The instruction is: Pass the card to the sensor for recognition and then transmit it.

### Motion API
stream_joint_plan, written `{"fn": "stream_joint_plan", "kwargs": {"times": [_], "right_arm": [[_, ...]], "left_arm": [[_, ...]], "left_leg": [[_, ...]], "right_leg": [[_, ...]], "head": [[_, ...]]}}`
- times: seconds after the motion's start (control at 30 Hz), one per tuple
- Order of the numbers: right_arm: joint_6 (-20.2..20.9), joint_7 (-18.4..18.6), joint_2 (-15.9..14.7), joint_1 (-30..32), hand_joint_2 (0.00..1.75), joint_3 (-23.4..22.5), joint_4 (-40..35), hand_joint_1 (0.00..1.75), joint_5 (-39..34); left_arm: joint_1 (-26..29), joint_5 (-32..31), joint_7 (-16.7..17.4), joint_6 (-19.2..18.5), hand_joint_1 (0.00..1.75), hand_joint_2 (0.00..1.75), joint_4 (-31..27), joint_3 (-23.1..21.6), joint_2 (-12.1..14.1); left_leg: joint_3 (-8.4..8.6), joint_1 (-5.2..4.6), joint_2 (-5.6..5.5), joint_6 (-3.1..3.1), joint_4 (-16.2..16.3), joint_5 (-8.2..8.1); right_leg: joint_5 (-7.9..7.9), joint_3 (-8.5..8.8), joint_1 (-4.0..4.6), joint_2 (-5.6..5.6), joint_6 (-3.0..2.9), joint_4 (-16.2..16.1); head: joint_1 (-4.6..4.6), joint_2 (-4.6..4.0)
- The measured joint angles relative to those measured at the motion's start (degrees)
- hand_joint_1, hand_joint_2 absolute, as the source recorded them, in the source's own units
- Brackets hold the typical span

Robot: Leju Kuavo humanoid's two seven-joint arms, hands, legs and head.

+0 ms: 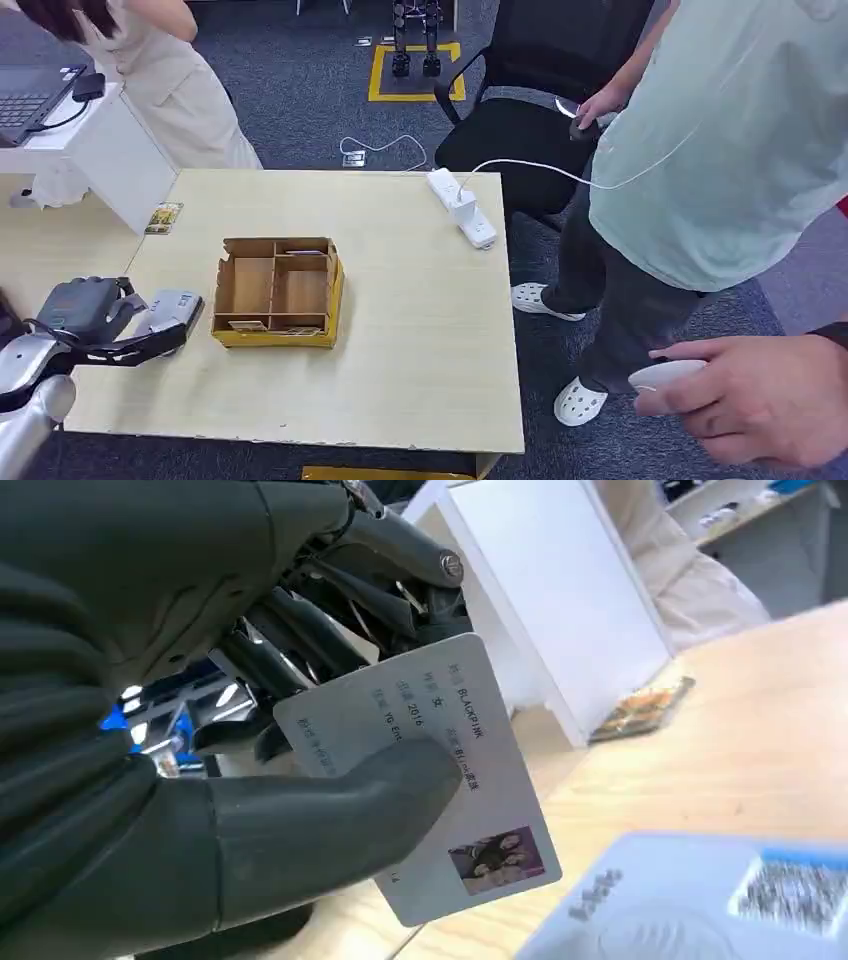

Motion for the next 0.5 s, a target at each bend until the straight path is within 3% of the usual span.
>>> {"fn": "stream_joint_plan", "kwargs": {"times": [0.23,0.5], "right_arm": [[0.6,-0.3,0.0,-0.4,1.75,0.0,0.4,0.00,-0.1],[0.5,-0.8,0.0,-0.5,1.75,0.0,0.5,0.00,-0.1]], "left_arm": [[3.1,-0.4,-0.9,0.6,1.75,1.75,-2.0,-0.5,0.4],[7.3,-3.8,0.3,7.1,1.75,1.75,-4.3,-0.6,-1.3]], "left_leg": [[-0.01,0.00,0.00,0.00,0.0,0.00],[-0.02,-0.01,-0.01,-0.01,0.0,-0.02]], "right_leg": [[0.00,0.00,0.00,-0.01,0.00,0.0],[0.00,0.00,0.00,-0.01,0.00,0.0]], "head": [[0.02,0.00],[0.02,0.00]]}}
